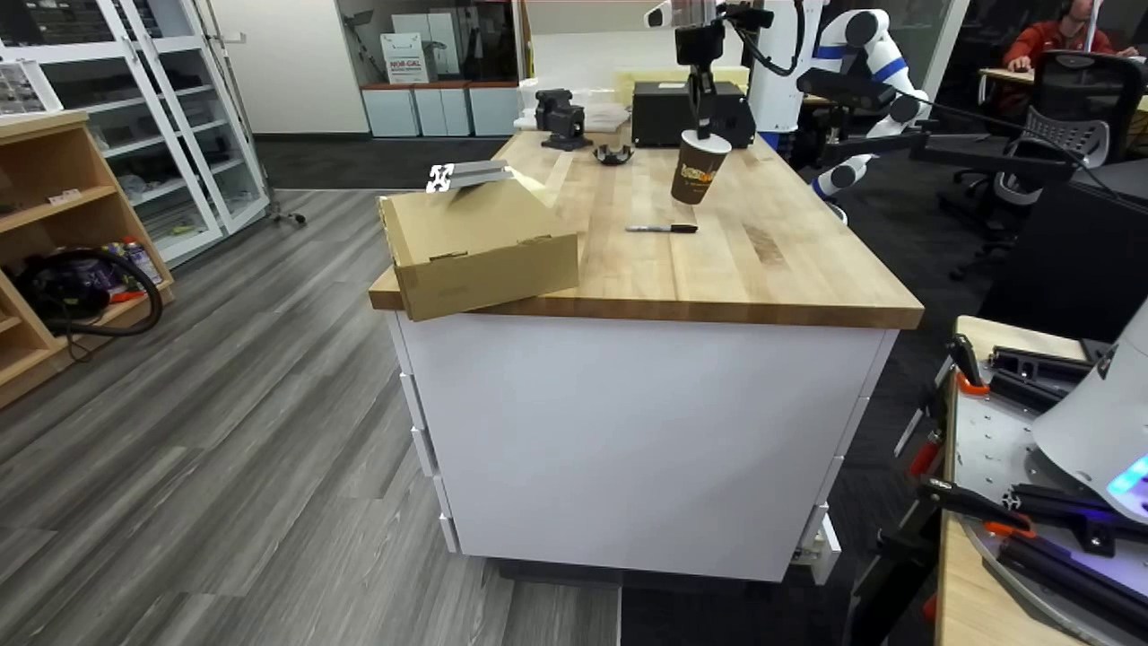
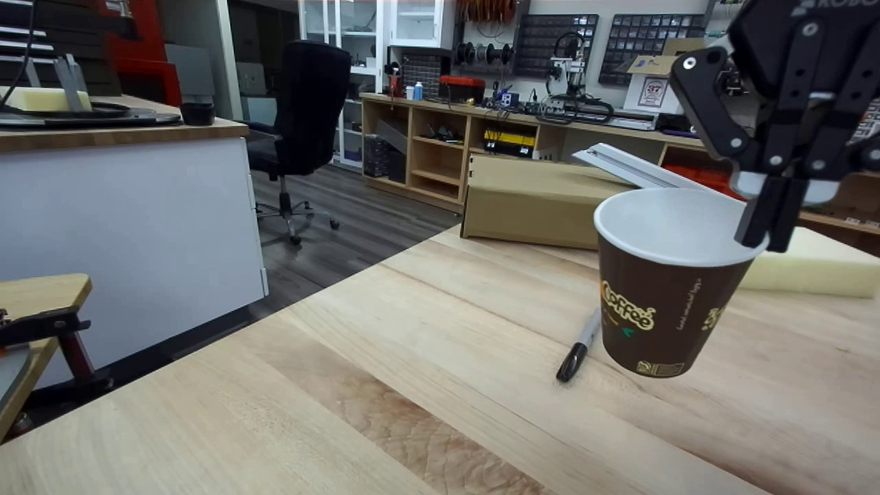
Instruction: Move the cup closer to the edge
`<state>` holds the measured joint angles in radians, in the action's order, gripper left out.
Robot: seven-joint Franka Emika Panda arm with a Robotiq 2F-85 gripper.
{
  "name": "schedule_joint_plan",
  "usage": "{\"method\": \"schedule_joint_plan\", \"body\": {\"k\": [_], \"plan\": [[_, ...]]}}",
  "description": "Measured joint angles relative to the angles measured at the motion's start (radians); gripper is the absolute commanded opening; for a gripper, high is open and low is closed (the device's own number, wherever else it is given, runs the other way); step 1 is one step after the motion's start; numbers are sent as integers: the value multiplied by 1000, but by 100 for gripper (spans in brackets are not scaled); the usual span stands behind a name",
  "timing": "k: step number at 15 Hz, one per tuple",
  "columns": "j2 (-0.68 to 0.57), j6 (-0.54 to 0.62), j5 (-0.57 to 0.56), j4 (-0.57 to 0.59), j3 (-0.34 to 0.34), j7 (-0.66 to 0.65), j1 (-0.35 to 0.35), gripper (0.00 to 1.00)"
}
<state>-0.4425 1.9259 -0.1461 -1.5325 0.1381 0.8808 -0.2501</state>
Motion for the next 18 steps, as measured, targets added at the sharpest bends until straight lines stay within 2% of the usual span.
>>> {"method": "schedule_joint_plan", "body": {"k": [12, 18], "plan": [[-90, -75, 0, 138, 1, 0, -26, 1], [-92, -75, 0, 165, -53, 1, -11, 1]]}}
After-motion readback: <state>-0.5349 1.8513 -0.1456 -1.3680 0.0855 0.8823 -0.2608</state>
